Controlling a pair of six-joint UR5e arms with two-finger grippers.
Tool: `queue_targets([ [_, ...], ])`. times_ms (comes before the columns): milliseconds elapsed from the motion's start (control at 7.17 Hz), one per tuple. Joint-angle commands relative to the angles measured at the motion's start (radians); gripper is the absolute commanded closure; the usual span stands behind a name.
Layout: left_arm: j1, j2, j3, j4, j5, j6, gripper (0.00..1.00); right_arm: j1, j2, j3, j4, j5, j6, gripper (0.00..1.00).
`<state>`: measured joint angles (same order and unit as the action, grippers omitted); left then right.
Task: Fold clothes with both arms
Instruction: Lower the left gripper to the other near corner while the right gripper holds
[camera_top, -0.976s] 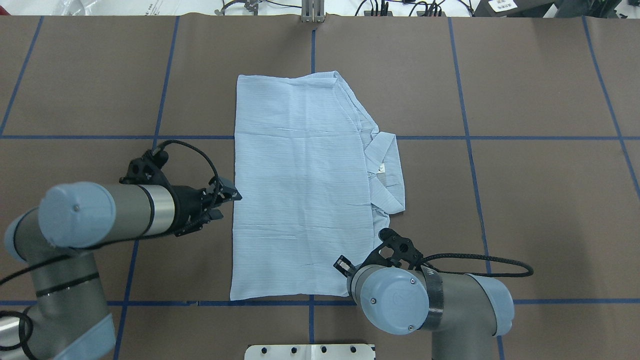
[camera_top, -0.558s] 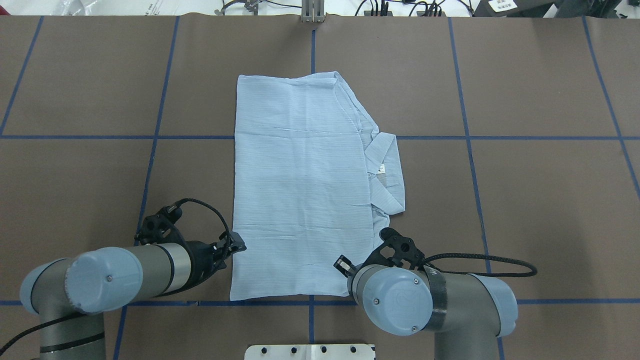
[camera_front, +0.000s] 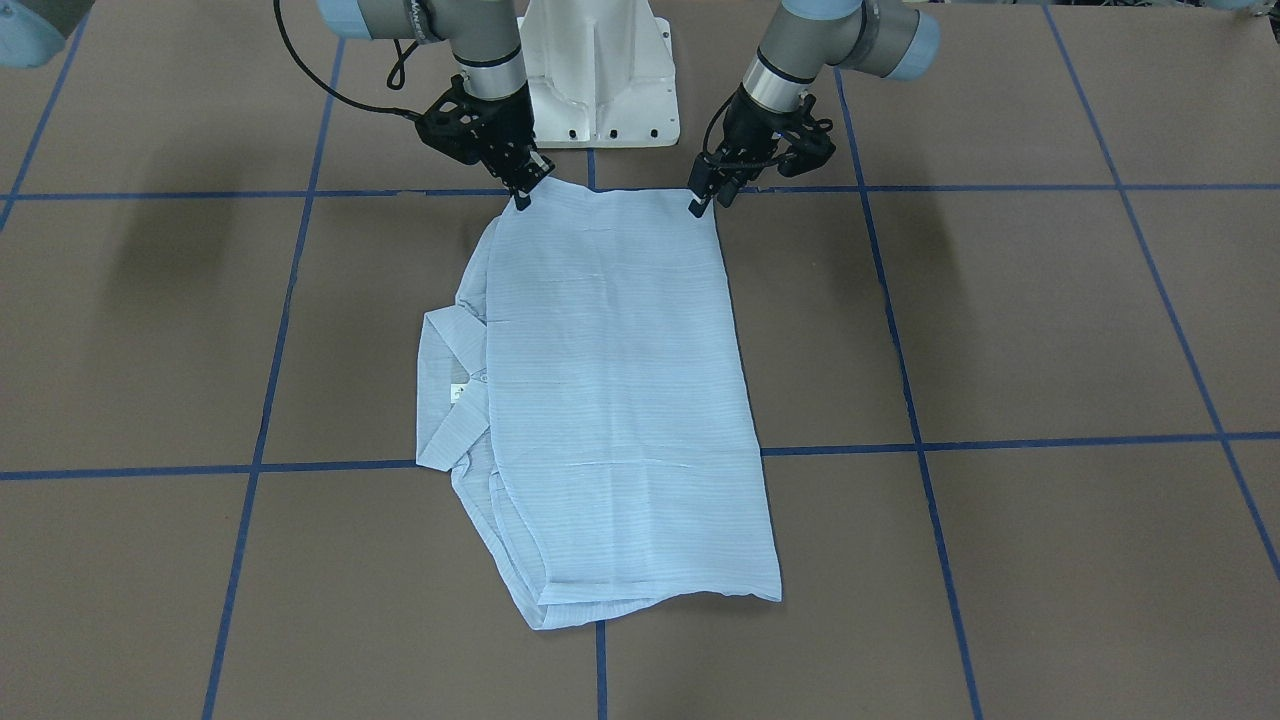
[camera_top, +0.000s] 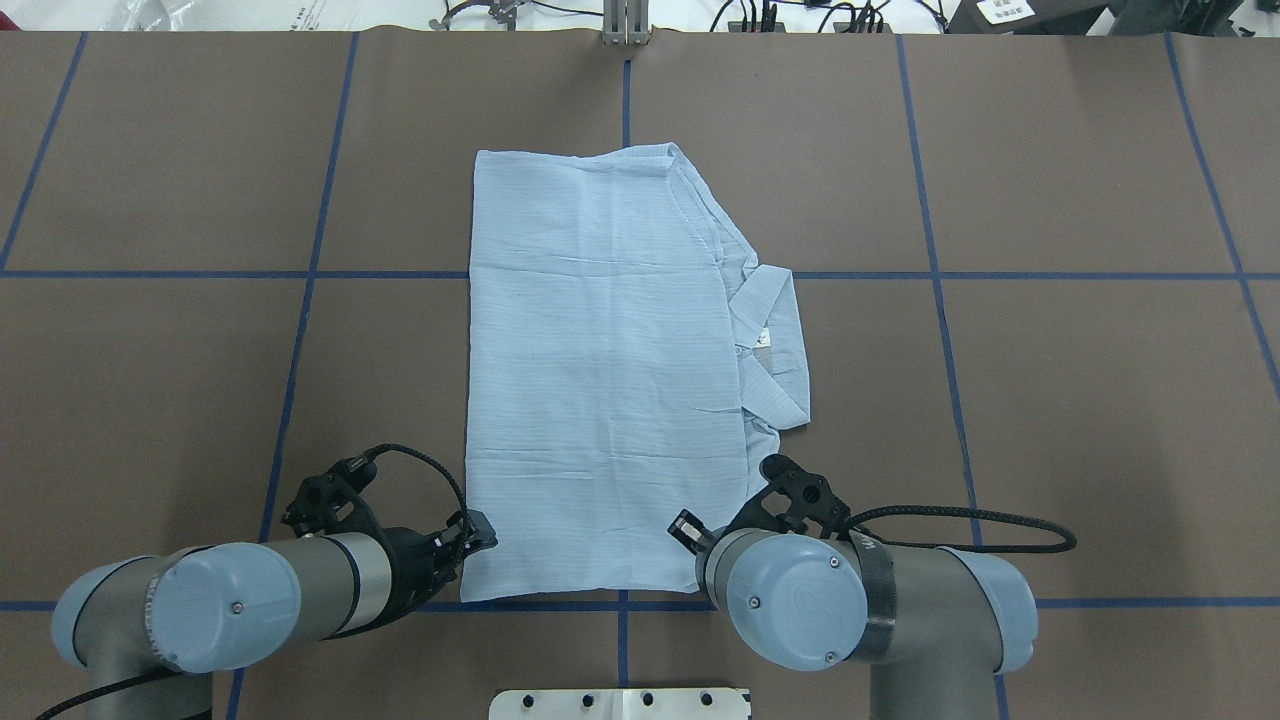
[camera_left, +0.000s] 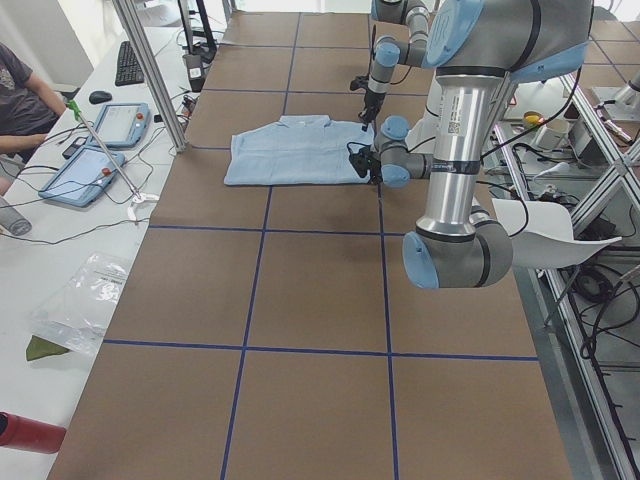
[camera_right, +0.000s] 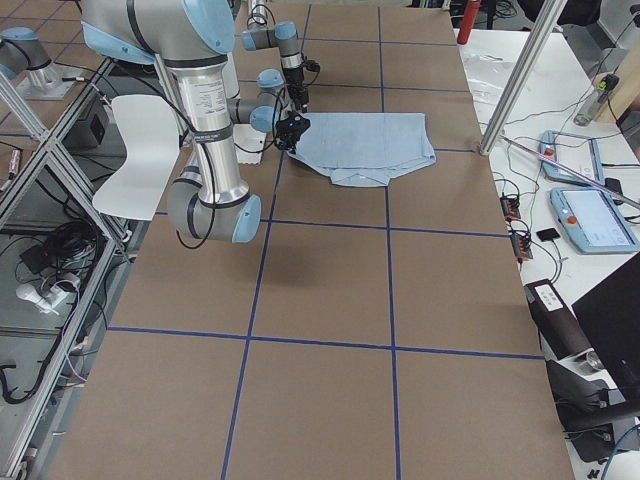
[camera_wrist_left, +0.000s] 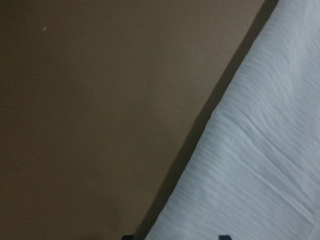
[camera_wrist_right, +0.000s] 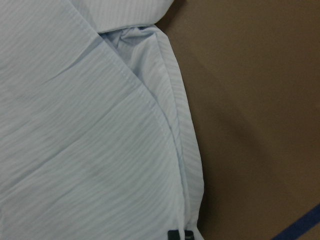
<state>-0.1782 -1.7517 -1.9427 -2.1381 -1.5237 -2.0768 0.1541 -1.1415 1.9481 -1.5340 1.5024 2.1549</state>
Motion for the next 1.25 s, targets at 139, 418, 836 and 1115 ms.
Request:
queue_targets([
  [139,0.017,0.0,0.005,0.003,0.0,0.0,0.35,0.001,0.005,0.002,0.0,-0.001,0.0,1.0],
  [418,0.031,-0.002,0.007,0.003,0.0,0.0,0.39,0.001,0.003,0.002,0.0,-0.001,0.0,1.0],
  [836,0.039,-0.002,0.005,0.004,0.0,-0.058,0.94,0.002,0.002,0.015,-0.002,0.001,-0.001,1.0],
  [1115,0.037,0.001,0.002,0.004,0.0,-0.058,1.0,0.002,0.002,0.015,-0.002,0.001,0.0,1.0],
])
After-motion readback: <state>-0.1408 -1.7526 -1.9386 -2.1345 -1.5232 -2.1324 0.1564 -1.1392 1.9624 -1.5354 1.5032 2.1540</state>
